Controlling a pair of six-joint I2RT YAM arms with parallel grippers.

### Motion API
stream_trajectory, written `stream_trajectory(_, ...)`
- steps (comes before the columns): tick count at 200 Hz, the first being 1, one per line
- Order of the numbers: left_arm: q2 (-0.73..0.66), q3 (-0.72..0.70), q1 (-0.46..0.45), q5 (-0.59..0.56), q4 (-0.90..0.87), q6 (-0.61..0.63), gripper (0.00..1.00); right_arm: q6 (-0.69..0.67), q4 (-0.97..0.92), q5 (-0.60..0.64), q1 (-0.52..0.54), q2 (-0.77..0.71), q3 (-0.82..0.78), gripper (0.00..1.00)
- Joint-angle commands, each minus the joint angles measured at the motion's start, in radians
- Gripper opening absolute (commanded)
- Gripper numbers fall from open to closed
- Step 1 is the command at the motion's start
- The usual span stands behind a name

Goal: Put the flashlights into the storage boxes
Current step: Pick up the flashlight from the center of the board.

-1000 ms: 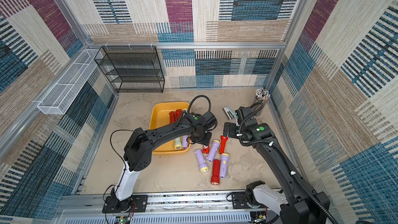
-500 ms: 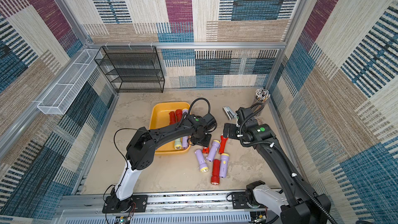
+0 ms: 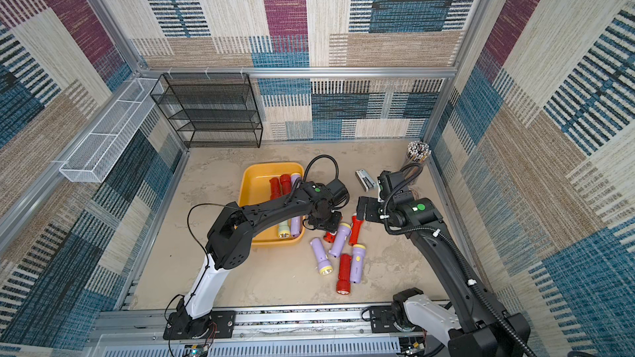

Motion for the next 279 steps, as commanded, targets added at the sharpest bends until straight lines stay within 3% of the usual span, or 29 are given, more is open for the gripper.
stream_trajectory(1,0.037,0.016,0.002,0.003,-0.037,0.025,0.32,-0.009,0.027,-0.047,0.0,-0.01,-0.011,1.0)
stream_trajectory(161,0.063,0.024,0.002,0.014,-0.049,0.033,0.27,-0.009,0.016,-0.075,-0.001,-0.059,-0.03,1.0)
stream_trajectory(210,0.046,0.016,0.001,0.027,-0.05,0.033,0.48,-0.006,0.011,-0.071,-0.001,-0.065,-0.033,1.0)
stream_trajectory(229,0.049,0.014,0.002,0.029,-0.049,0.033,0.52,-0.007,0.014,-0.071,-0.001,-0.064,-0.037,1.0)
stream_trajectory(240,0.052,0.013,0.001,0.031,-0.052,0.033,0.46,-0.009,0.019,-0.071,-0.001,-0.065,-0.042,1.0)
stream_trajectory(261,0.06,0.011,0.001,0.03,-0.053,0.032,0.27,-0.004,0.028,-0.075,-0.001,-0.065,-0.052,1.0)
stream_trajectory(279,0.06,0.017,0.001,0.031,-0.057,0.033,0.23,-0.006,0.032,-0.078,-0.001,-0.065,-0.059,1.0)
